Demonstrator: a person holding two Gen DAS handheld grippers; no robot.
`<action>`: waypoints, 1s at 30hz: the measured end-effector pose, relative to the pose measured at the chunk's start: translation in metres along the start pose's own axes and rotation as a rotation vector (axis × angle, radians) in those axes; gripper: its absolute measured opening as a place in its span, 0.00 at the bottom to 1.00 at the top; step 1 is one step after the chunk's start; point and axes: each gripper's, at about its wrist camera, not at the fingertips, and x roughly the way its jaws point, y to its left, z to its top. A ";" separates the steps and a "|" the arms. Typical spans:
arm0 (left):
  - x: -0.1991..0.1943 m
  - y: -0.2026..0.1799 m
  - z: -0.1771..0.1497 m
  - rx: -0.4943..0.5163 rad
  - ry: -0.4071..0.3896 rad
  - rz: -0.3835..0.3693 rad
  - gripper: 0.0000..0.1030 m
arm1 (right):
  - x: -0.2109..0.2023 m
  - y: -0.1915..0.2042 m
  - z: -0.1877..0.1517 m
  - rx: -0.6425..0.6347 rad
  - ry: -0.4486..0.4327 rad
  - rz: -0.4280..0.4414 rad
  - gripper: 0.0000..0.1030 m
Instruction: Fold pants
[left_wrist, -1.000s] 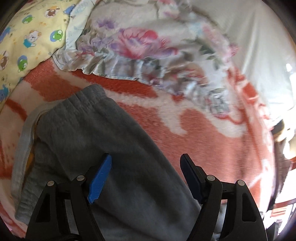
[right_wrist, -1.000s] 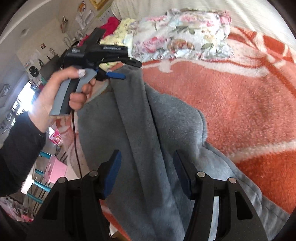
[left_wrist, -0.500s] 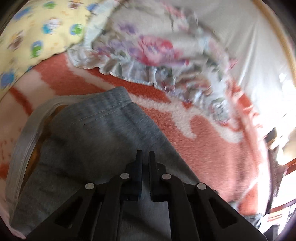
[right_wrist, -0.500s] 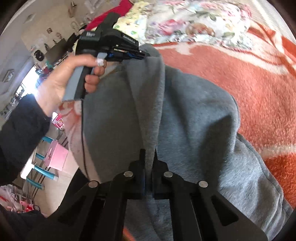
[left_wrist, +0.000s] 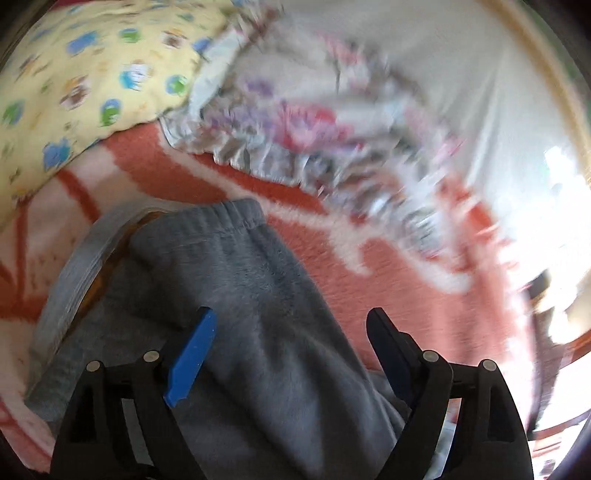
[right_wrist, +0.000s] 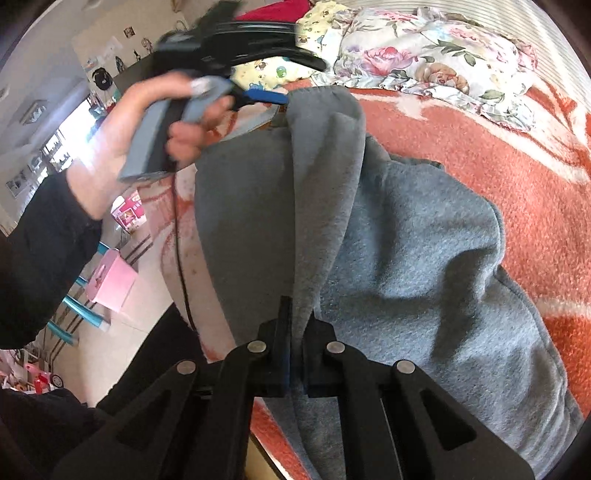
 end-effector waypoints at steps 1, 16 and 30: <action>0.014 -0.010 0.003 0.021 0.019 0.055 0.82 | 0.000 -0.001 0.001 0.004 -0.002 0.001 0.05; 0.001 0.044 -0.014 -0.032 -0.068 -0.058 0.05 | -0.018 0.006 -0.001 -0.023 -0.053 0.016 0.05; -0.090 0.124 -0.090 -0.229 -0.219 -0.260 0.19 | -0.001 0.018 -0.015 -0.054 0.028 0.054 0.08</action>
